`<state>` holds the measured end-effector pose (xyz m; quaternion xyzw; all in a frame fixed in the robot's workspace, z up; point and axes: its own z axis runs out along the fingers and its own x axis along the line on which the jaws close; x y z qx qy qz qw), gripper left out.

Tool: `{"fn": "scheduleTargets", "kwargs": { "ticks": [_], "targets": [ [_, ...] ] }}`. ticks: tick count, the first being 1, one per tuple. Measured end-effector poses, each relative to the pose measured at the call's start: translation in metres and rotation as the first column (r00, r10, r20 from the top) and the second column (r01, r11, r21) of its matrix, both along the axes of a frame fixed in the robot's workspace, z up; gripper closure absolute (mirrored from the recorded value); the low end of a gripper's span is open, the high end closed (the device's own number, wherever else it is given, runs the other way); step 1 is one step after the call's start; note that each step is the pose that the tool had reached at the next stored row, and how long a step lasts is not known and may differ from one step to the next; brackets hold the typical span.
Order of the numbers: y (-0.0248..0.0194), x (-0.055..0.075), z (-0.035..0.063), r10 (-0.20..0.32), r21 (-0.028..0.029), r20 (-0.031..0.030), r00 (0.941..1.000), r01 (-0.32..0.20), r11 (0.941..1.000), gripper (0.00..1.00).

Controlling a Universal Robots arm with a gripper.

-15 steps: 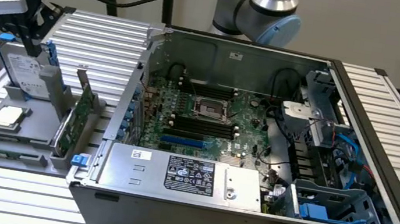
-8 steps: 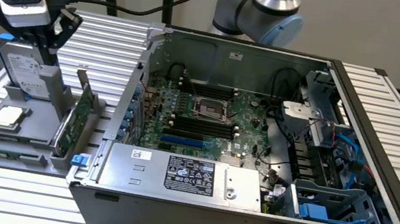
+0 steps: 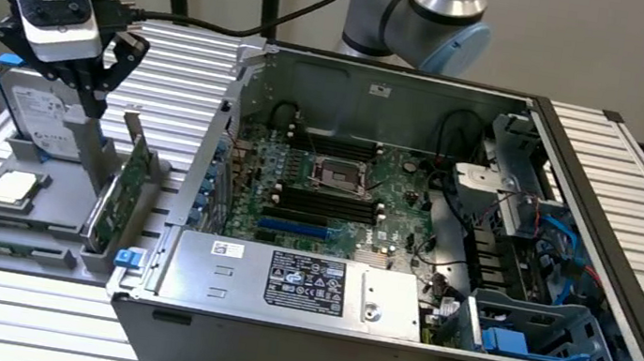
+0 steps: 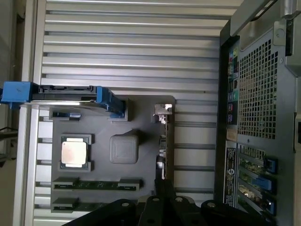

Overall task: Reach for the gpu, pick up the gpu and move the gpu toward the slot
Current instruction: 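Pick up the gpu and move the gpu toward the slot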

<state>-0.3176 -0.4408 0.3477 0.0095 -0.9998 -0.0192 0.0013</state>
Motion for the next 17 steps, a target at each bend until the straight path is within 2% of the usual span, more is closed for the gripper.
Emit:
{"fn": "scheduleTargets", "kwargs": {
  "ticks": [12,15,16,17],
  "targets": [
    [0.0,0.0,0.0,0.0,-0.0001,-0.0001,1.0,0.0,1.0,0.88],
    [-0.0003,0.0,-0.0006,0.0,-0.0001,-0.0001,1.0,0.0,1.0,0.7],
    [-0.0005,0.0,-0.0013,0.0,0.0,0.0001,1.0,0.0,1.0,0.7],
    [-0.0009,0.0,-0.0021,0.0,0.0001,0.0002,1.0,0.0,1.0,0.64]
  ]
}}
